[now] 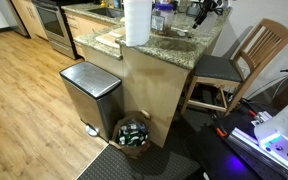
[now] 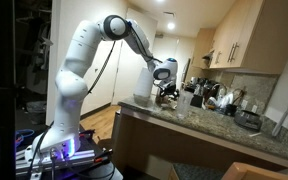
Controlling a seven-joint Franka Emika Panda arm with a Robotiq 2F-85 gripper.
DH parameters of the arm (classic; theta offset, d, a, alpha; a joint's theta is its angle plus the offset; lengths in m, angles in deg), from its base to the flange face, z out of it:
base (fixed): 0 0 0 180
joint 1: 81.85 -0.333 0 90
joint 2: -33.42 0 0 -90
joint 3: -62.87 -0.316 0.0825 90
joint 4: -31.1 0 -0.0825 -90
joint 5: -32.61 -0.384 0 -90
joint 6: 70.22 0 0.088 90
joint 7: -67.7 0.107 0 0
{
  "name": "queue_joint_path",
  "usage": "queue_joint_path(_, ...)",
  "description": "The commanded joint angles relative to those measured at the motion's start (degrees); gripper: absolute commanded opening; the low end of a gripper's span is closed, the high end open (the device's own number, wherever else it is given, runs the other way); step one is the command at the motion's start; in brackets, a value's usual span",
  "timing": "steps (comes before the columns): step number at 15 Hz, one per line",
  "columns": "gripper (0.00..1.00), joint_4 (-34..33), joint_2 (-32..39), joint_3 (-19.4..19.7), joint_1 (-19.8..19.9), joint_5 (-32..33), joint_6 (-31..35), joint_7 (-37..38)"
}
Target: Put the silver spoon from the countertop inside the clear bottle on the right
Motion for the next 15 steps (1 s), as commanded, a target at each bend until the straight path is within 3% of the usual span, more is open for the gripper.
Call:
queue_joint_path(1,1.0,0.13,2.03,0.48,-1.33,-0.59,2.13,4.45)
queue_joint_path(2,1.0,-0.14,1.15,0.29,-0.63,-0.37,0.55,2.14)
queue_joint_path(15,1.0,1.96,4.27,-0.2,-1.08,-2.15,2.53,6.66)
